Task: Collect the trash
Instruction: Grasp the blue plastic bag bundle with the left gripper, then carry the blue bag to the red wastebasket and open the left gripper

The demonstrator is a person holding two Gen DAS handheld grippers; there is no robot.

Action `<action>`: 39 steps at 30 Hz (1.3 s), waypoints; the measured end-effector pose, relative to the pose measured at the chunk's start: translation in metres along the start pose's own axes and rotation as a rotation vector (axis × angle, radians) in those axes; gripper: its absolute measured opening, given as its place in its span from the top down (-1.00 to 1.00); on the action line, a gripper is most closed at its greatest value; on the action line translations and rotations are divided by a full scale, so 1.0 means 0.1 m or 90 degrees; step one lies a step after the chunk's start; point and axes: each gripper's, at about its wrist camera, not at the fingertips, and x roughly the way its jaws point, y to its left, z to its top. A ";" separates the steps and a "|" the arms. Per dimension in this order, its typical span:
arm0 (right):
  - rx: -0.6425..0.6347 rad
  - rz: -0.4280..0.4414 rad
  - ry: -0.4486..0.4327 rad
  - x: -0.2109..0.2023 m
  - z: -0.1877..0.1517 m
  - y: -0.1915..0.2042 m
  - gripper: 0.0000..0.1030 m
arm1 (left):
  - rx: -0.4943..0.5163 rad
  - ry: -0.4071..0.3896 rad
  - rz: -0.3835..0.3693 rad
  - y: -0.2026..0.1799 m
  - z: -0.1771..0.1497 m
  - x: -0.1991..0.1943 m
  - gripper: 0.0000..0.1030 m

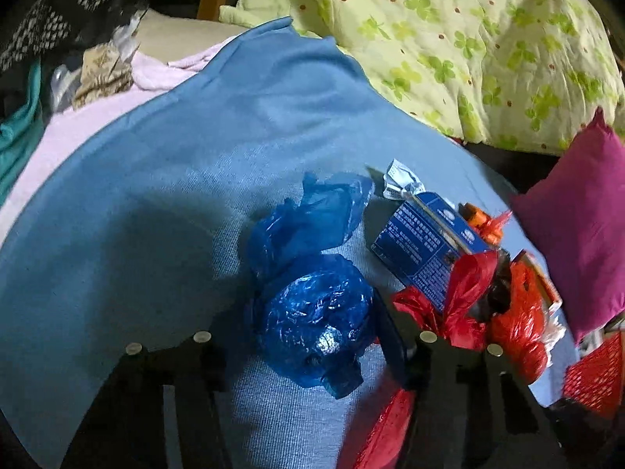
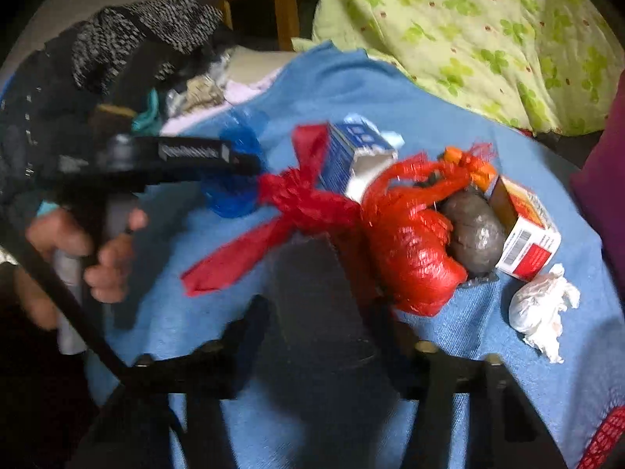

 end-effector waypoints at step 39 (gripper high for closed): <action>0.363 -0.163 -0.365 -3.47 -1.55 -1.30 0.00 | 0.366 -0.098 -0.256 -2.73 -1.26 -2.00 -0.07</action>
